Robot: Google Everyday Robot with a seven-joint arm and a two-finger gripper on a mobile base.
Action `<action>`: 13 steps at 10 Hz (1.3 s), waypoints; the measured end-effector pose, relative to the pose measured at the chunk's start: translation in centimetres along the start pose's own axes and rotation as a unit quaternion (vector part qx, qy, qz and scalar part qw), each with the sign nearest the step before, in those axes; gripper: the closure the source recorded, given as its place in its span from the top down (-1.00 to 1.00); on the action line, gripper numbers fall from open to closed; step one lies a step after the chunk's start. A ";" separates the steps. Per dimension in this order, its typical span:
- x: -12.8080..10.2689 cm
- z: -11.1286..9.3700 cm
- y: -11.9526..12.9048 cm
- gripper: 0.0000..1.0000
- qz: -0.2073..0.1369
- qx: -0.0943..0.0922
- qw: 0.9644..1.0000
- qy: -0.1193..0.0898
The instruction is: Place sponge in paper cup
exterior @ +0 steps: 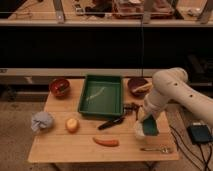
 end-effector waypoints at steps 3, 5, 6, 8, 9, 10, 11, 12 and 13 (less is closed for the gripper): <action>0.4 0.0 -0.3 -1.00 -0.001 -0.018 1.000 -0.012; 0.5 0.1 -0.1 -1.00 0.004 -0.027 0.999 -0.019; 0.7 0.2 -0.1 -1.00 0.005 -0.030 0.999 -0.022; 0.7 0.5 0.2 -1.00 0.009 -0.036 0.999 -0.026; 0.7 0.7 0.3 -1.00 0.011 -0.037 0.999 -0.028; 0.8 1.0 0.3 -1.00 0.011 -0.038 0.999 -0.030; 0.9 1.4 0.2 -1.00 0.010 -0.039 0.999 -0.033; 0.9 1.9 0.2 -1.00 0.011 -0.039 0.999 -0.036; 0.9 2.3 0.3 -1.00 0.013 -0.038 0.998 -0.038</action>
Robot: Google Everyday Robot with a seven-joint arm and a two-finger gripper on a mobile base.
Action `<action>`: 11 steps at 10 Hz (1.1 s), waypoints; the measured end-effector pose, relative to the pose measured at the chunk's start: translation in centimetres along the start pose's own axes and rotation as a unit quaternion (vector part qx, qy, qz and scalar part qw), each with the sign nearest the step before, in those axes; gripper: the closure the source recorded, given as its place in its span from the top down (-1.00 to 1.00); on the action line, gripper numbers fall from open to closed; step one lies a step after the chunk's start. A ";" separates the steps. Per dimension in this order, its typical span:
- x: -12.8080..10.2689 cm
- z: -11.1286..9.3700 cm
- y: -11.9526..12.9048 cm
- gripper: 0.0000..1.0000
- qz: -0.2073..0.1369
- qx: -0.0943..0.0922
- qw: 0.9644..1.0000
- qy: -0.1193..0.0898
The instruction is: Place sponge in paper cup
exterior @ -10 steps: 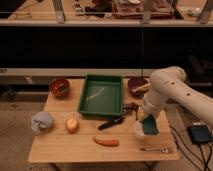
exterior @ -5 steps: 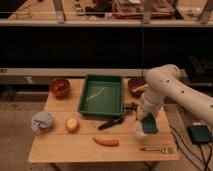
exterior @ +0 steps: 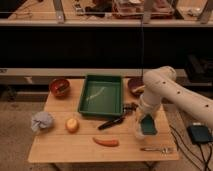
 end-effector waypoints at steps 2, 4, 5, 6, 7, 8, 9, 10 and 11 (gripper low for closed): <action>0.1 0.7 0.0 -1.00 0.004 0.003 1.000 -0.001; 0.2 1.0 -0.1 -1.00 0.006 0.003 1.000 0.000; 0.2 1.3 -0.1 -1.00 0.006 0.003 1.000 -0.001; 0.1 1.5 -0.2 -1.00 0.006 0.003 1.000 -0.002; 0.2 1.6 -0.3 -1.00 0.005 0.005 1.000 -0.001; 0.1 1.8 -0.3 -1.00 0.005 0.006 1.000 -0.001; 0.1 1.9 -0.4 -1.00 0.003 0.006 1.000 -0.001; 0.0 2.0 -0.5 -1.00 0.001 0.007 1.000 -0.001; -0.1 2.0 -0.6 -1.00 0.000 0.007 1.000 -0.001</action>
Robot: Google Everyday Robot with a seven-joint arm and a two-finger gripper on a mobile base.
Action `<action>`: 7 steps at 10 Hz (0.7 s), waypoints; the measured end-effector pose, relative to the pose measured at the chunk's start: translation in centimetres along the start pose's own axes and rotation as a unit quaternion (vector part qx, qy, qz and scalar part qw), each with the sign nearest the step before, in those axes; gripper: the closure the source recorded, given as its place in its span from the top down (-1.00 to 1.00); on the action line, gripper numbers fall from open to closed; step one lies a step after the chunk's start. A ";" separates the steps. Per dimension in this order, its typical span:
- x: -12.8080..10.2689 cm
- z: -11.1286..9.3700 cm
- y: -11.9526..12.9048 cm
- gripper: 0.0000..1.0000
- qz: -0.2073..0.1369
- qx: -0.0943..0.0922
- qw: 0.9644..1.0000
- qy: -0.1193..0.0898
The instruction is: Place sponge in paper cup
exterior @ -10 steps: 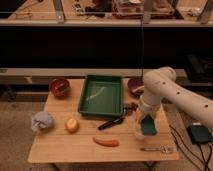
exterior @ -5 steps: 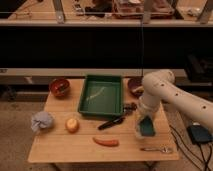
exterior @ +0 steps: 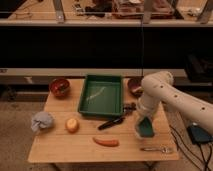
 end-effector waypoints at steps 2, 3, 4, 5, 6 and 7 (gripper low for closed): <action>-0.1 0.0 -0.1 -0.96 -0.002 0.002 1.000 0.001; -0.1 0.0 -0.2 -0.85 -0.003 0.002 1.000 0.002; -0.1 -0.1 -0.2 -0.70 -0.003 0.003 1.000 0.003; -0.1 -0.1 -0.2 -0.69 -0.004 0.003 1.000 0.003; -0.1 -0.1 -0.2 -0.69 -0.004 0.003 1.000 0.003; -0.1 -0.1 -0.2 -0.69 -0.003 0.003 1.000 0.003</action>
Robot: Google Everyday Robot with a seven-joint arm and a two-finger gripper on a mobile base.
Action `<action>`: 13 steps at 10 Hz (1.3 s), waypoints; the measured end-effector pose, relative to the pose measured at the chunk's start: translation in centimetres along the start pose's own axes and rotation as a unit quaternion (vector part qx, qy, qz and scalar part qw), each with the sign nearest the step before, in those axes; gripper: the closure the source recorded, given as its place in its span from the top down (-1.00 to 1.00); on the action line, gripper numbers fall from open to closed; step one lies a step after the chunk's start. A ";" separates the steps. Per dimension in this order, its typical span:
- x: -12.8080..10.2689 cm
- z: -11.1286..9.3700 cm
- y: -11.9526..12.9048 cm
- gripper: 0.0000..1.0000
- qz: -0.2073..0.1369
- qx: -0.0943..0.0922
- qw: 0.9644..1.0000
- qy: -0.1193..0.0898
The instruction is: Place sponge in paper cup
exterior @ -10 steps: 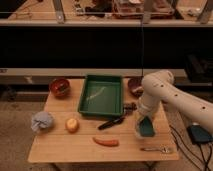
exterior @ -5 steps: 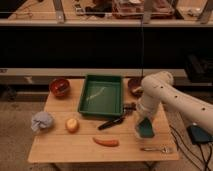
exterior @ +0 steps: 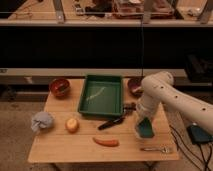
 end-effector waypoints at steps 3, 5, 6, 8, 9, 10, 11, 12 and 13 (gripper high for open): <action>0.0 0.0 0.0 -0.69 0.000 0.000 1.000 0.000; 0.0 0.0 0.0 -0.69 0.000 0.000 1.000 0.000; 0.0 0.0 0.0 -0.69 0.000 0.000 1.000 0.000; 0.0 0.0 0.0 -0.69 0.000 0.000 1.000 0.000; 0.0 0.0 0.0 -0.72 0.000 0.000 1.000 0.000; 0.0 0.0 0.0 -0.83 0.000 0.000 1.000 0.000; 0.0 0.1 0.0 -0.83 0.000 0.001 1.000 -0.001; 0.0 0.1 0.0 -0.71 0.000 0.001 1.000 -0.001; 0.0 0.1 0.0 -0.52 0.000 0.001 1.000 -0.001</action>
